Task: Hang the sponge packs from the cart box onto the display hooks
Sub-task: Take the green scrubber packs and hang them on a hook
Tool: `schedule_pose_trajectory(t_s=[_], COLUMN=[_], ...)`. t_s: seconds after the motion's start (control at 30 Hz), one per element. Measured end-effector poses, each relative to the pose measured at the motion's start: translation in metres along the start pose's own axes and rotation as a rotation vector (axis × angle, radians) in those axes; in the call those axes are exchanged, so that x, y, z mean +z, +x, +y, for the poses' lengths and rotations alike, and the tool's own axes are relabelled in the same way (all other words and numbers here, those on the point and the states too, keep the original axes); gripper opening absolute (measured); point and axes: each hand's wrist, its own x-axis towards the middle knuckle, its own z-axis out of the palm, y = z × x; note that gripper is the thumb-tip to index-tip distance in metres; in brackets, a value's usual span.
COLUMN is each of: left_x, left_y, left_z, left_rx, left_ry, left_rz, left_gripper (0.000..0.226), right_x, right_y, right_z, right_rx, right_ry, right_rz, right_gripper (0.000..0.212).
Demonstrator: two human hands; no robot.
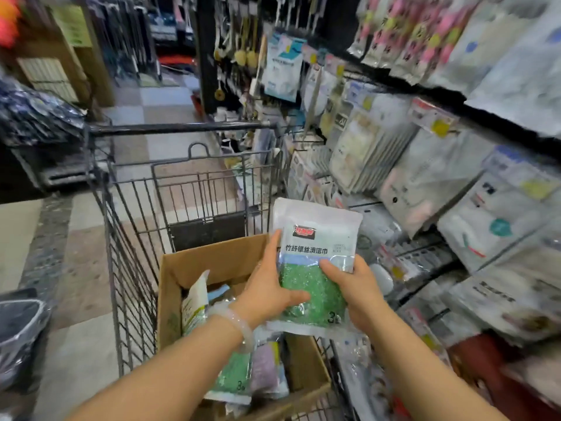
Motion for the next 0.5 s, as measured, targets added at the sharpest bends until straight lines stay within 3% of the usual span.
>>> schedule_pose_trajectory(t_s=[0.23, 0.5], left_x=[0.051, 0.151], left_y=[-0.011, -0.087], left_z=[0.075, 0.149], left_rx=[0.170, 0.437], left_ry=[-0.015, -0.041], left_rz=[-0.094, -0.210], left_gripper=[0.122, 0.110], right_x=[-0.069, -0.167], right_y=[-0.054, -0.187], right_z=[-0.059, -0.096], right_rx=[-0.181, -0.408], right_ry=[0.011, -0.030], right_rz=[0.172, 0.472], right_gripper=[0.033, 0.031])
